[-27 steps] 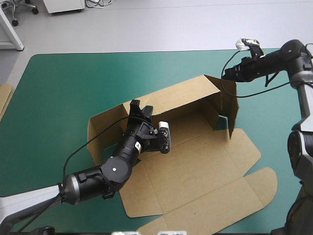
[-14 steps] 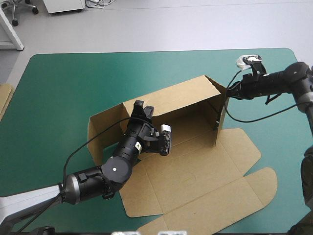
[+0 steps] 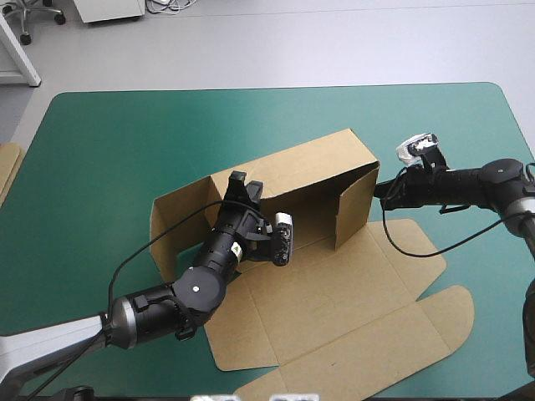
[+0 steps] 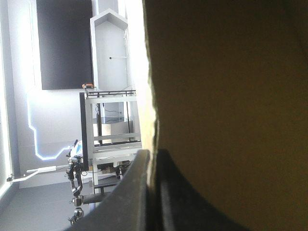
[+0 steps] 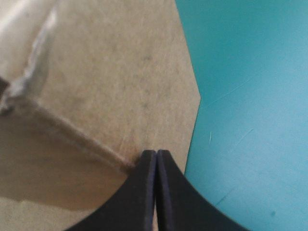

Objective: Fold the box

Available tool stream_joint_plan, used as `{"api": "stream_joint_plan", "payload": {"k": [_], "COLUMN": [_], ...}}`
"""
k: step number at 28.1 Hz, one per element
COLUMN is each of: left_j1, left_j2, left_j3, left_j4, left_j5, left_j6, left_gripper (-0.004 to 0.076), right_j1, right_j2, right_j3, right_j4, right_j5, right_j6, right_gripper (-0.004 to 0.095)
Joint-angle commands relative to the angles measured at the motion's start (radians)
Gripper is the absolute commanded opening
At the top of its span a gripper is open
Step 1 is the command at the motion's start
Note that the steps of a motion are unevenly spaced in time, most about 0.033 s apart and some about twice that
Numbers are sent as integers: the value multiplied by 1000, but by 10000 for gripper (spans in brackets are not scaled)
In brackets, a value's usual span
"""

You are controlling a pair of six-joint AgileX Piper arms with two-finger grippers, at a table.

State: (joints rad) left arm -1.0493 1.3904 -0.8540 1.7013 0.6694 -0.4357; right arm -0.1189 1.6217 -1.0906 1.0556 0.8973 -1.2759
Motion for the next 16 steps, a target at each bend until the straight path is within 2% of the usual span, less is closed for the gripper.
{"api": "stream_joint_plan", "payload": {"k": [1,7,10,12,16], "left_j1": [-10,-10,-10,-10,-10], "left_j2": [-27,-27,-27,-27,-27], "left_j3": [-30,-30,-30,-30,-30], "left_j4": [119,119,119,119,119], "left_j5": [21,23,23,23,23], "left_j6": [-18,-24,-30,-31,-34], "left_gripper": [-10,-10,-10,-10,-10], "right_j1": [-6,-6,-6,-6,-4], "right_j2": [-66,-94,-94,-94,-94], "right_j3": [3,22,22,22,22], "right_j4": [68,46,35,31,53], "right_j5": [10,-11,20,47,40], "right_j6": [-56,-76,-85,-97,-163], "right_gripper": [-19,12,160,300,510]}}
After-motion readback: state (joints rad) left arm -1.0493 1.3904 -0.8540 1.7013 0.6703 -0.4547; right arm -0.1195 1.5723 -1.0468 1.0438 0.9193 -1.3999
